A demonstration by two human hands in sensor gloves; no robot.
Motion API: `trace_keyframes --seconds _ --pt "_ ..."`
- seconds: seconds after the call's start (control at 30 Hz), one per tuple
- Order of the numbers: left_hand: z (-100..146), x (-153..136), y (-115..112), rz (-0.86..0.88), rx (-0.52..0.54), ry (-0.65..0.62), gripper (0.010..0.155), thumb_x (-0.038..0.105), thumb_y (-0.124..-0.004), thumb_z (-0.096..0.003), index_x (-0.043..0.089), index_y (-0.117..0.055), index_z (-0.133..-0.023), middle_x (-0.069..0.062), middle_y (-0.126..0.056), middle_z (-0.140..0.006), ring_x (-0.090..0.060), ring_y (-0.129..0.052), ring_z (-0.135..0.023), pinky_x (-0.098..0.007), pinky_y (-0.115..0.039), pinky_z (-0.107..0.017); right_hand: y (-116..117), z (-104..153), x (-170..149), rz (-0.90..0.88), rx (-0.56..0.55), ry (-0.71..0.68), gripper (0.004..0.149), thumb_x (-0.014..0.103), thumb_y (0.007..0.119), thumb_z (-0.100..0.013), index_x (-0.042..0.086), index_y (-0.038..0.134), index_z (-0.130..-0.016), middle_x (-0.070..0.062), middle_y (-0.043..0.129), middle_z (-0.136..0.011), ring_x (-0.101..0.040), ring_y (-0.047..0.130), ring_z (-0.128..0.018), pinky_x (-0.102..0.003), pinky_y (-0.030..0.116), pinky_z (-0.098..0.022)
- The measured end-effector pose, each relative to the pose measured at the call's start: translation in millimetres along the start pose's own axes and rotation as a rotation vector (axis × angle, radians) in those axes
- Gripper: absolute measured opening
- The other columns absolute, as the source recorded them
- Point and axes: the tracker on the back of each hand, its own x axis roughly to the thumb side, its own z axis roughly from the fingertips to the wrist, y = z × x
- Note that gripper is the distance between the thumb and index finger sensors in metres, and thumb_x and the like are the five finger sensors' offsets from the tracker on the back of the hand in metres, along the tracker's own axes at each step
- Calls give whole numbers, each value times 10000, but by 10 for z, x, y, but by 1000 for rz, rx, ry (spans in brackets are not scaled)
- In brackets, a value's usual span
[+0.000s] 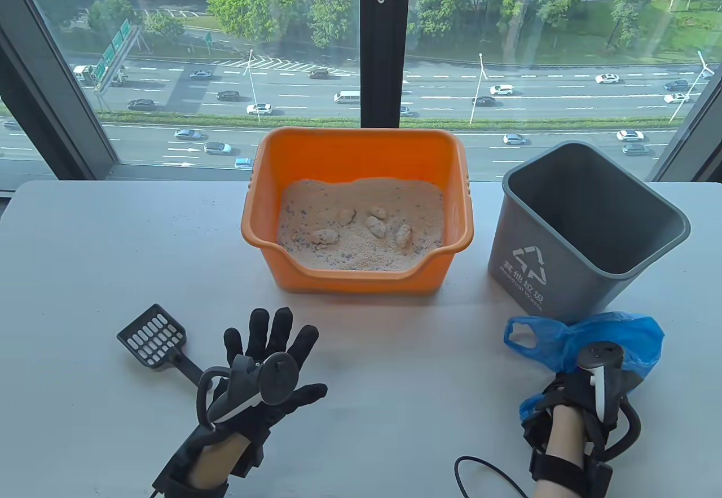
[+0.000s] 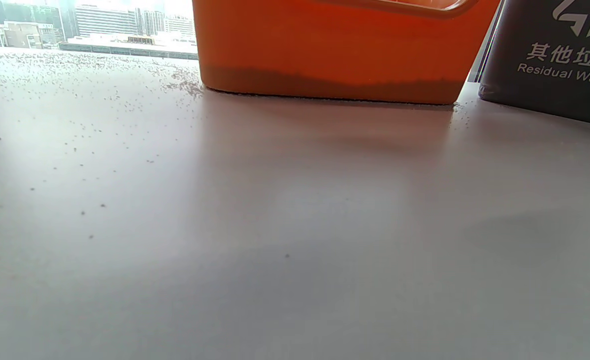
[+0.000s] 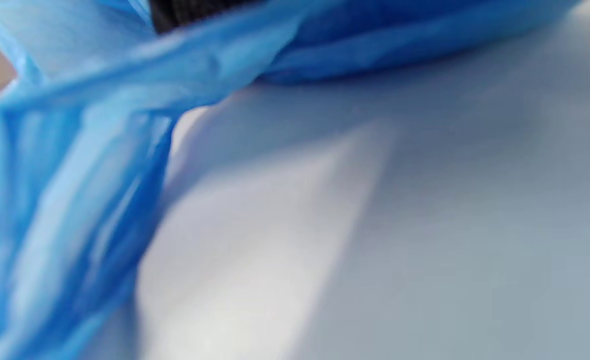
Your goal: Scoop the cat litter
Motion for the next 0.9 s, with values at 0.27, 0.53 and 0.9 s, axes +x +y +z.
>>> trace_keyframes --seconds 0.27,0.53,0.9 --pt "9 35 4 -10 16 -14 885 803 -524 -368 540 -3 -1034 162 285 -1039 -236 321 -962 -639 121 -600 -103 481 342 108 -139 -116 323 308 773 -391 257 781 -710 -24 814 -568 -66 714 -278 -351 721 -227" --pt "30 29 35 13 50 -21 881 801 -521 -371 539 -6 -1036 161 280 -1045 -242 311 -971 -644 111 -606 -48 1567 1006 88 -23 -516 322 301 779 -392 256 790 -710 -33 815 -575 -74 716 -284 -360 722 -236" --pt "385 11 428 241 370 -109 849 779 -510 -405 520 -28 -1054 143 220 -1094 -277 236 -1019 -659 57 -628 582 2849 1512 262 244 -1089 321 306 787 -389 286 795 -710 -29 807 -609 -78 717 -310 -382 728 -280"
